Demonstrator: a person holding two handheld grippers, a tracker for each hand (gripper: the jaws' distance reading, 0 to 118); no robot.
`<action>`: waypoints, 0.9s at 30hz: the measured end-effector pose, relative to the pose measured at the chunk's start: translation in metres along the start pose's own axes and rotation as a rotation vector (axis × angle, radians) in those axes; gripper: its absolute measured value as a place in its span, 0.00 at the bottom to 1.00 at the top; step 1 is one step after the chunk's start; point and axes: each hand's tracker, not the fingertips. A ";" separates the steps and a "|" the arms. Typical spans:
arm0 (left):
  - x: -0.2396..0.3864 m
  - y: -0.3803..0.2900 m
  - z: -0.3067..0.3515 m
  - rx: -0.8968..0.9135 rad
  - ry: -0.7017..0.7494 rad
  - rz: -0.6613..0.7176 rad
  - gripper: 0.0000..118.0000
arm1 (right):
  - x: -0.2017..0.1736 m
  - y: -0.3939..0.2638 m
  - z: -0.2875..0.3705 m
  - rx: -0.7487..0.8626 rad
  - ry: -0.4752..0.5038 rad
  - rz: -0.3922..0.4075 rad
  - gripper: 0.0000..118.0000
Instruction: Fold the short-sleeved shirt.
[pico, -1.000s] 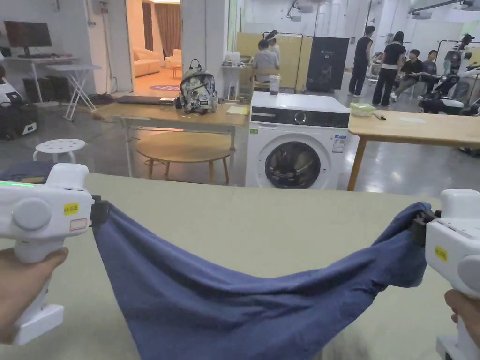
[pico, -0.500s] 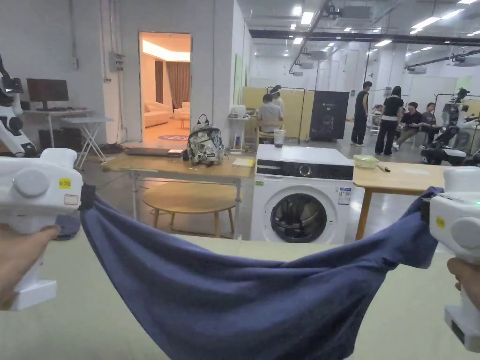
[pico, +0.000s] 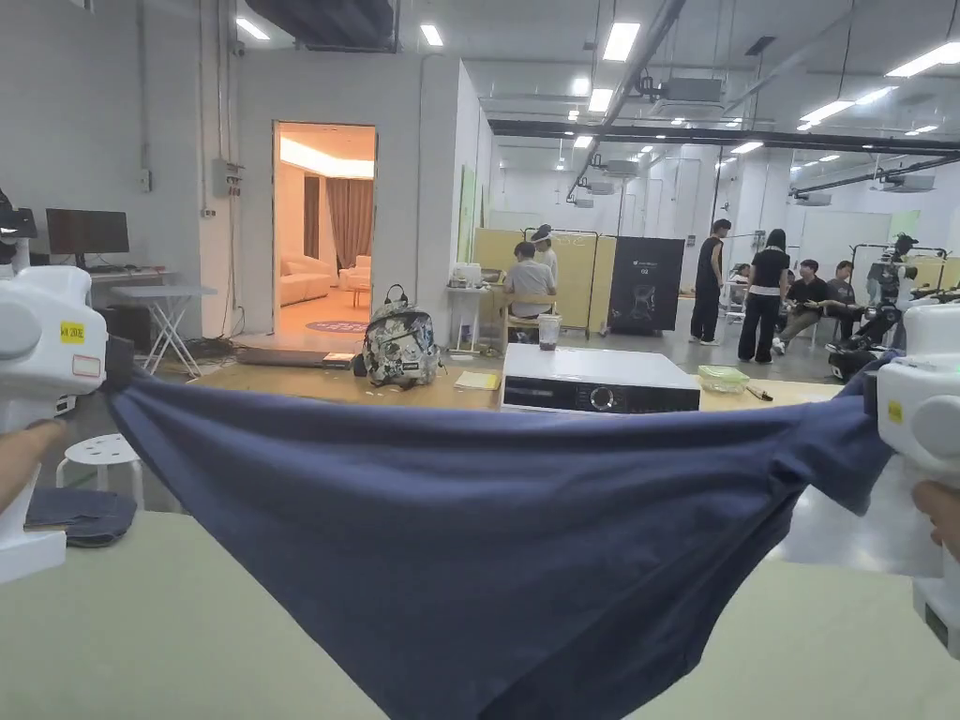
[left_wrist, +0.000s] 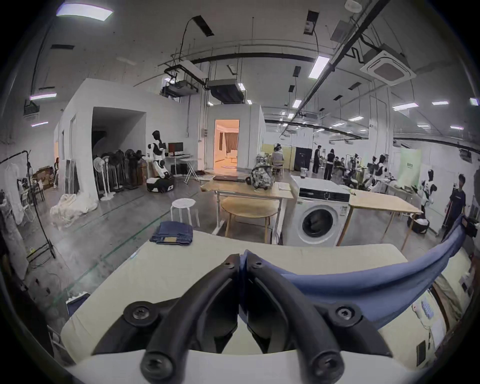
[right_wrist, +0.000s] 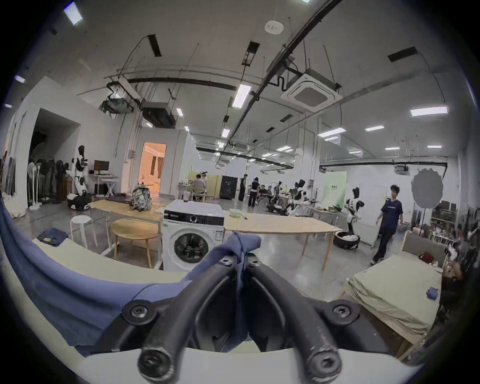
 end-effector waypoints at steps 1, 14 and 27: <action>0.001 0.002 0.001 0.002 -0.001 -0.003 0.00 | 0.001 0.002 -0.002 0.008 -0.002 0.000 0.02; 0.001 -0.100 0.016 -0.070 -0.030 -0.043 0.00 | -0.004 -0.084 0.037 -0.063 0.023 0.106 0.02; -0.039 -0.286 0.059 -0.228 -0.090 0.019 0.00 | 0.018 -0.237 0.138 -0.236 0.052 0.166 0.02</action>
